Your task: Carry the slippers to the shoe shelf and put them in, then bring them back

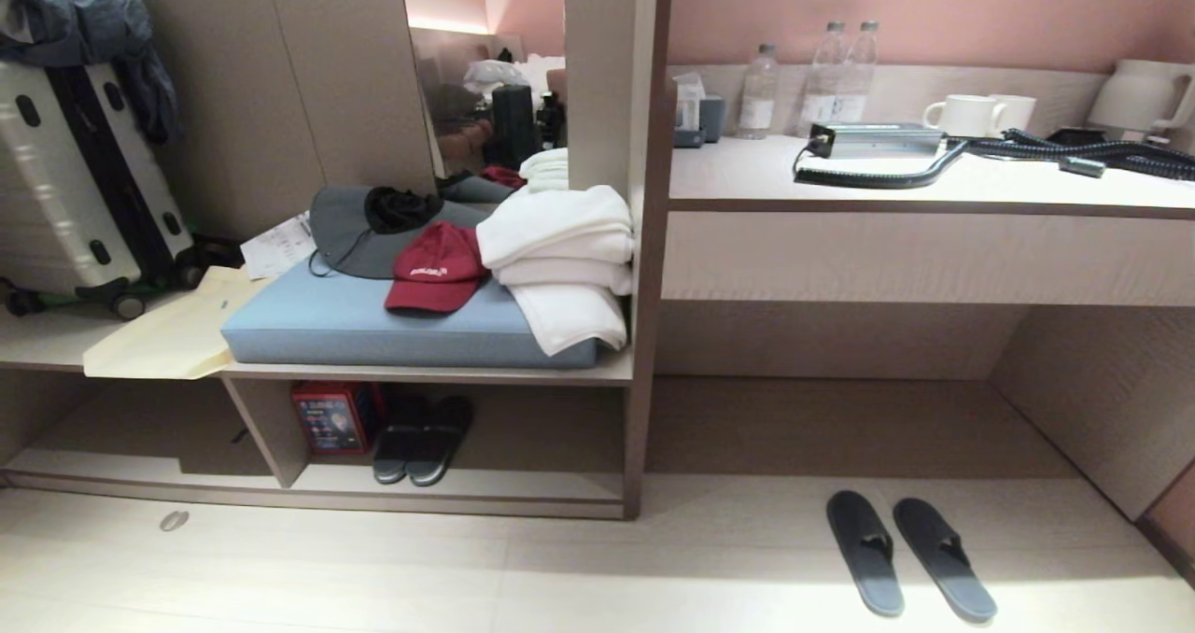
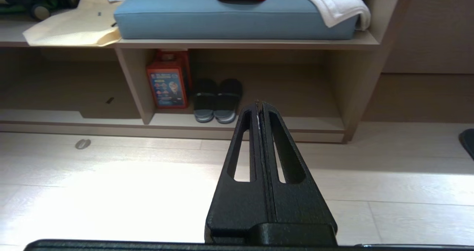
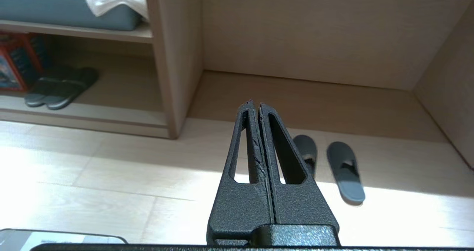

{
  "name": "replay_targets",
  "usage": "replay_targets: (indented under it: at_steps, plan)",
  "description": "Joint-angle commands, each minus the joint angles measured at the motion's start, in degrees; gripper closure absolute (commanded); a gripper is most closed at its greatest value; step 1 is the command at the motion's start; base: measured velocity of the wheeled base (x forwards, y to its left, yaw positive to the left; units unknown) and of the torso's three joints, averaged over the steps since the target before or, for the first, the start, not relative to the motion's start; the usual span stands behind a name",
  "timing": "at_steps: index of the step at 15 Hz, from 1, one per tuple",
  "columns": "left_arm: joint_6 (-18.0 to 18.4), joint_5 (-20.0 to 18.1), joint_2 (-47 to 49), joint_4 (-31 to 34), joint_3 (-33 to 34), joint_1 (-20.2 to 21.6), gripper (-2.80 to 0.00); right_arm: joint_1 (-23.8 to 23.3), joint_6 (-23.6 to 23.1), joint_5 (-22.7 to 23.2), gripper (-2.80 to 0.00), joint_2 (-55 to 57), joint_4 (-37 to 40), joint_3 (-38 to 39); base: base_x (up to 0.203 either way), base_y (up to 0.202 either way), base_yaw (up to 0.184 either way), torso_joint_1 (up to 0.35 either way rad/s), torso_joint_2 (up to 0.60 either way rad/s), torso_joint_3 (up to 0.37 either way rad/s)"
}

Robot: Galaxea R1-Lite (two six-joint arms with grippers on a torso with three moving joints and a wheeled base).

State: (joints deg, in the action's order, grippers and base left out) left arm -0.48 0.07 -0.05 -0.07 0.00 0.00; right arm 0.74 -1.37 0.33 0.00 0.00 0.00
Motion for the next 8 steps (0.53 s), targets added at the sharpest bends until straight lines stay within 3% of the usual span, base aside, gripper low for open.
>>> replay_targets:
  at_steps: [1,8]
  plan:
    - [-0.04,0.01,0.05,-0.01,0.09,0.00,0.00,0.05,-0.03,0.02,0.00,0.00,0.00,0.00,0.000,0.197,-0.003,0.001,0.00,0.005]
    - [0.13,0.01,0.05,-0.01,0.00,0.09,0.00,0.02,-0.03,0.02,0.00,0.03,0.00,0.00,0.000,0.194,-0.002,0.001,0.00,0.004]
